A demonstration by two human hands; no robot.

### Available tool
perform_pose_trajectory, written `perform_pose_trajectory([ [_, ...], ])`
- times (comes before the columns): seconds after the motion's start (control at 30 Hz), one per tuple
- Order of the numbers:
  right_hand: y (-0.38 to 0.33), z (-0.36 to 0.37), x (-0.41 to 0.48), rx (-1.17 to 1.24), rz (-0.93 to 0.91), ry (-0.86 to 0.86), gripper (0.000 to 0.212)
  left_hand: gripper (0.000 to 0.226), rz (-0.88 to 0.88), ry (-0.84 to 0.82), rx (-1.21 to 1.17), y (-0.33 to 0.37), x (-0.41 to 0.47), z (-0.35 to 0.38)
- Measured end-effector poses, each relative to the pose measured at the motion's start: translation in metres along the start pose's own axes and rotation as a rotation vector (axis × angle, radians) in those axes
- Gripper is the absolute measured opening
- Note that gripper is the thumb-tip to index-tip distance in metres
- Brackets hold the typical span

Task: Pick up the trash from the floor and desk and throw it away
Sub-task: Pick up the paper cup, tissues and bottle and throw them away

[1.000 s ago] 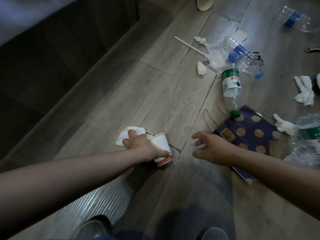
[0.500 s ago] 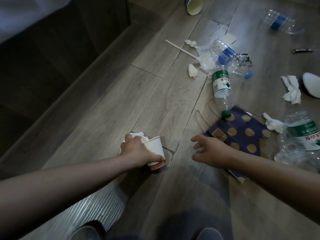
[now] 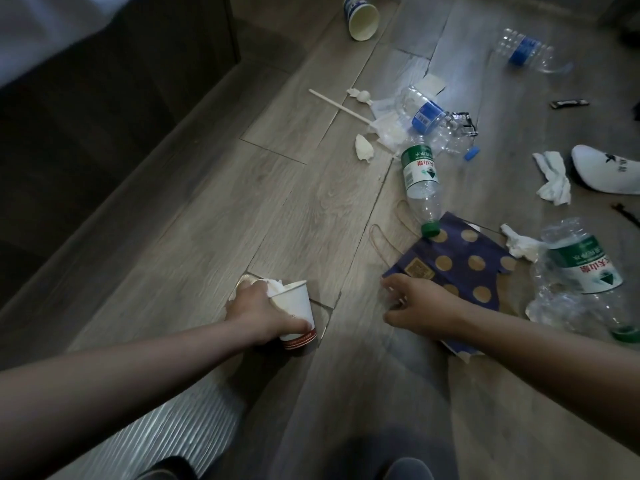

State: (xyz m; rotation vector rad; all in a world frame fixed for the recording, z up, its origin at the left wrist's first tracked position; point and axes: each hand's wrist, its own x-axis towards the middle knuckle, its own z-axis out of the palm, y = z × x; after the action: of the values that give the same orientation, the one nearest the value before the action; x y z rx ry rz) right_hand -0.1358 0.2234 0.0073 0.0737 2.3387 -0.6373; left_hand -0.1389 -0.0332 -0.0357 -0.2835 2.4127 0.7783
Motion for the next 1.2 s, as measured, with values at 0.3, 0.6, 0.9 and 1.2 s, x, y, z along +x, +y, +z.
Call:
perform_pose_trajectory([
  [0.3,0.008,-0.005,-0.008,-0.033,0.018,0.002,0.056,0.071,0.05,-0.018,-0.199,-0.007,-0.001,0.001],
  [0.6,0.018,-0.023,0.0,-0.045,0.018,0.067,0.053,0.08,0.084,-0.054,-0.271,-0.004,0.004,-0.005],
  [0.9,0.034,-0.076,0.041,-0.071,0.128,0.278,0.053,0.082,0.202,0.029,-0.322,0.034,0.018,-0.039],
  [1.2,0.047,-0.101,0.093,0.149,0.22,0.446,0.076,0.084,0.213,0.069,-0.3,0.041,0.034,-0.047],
])
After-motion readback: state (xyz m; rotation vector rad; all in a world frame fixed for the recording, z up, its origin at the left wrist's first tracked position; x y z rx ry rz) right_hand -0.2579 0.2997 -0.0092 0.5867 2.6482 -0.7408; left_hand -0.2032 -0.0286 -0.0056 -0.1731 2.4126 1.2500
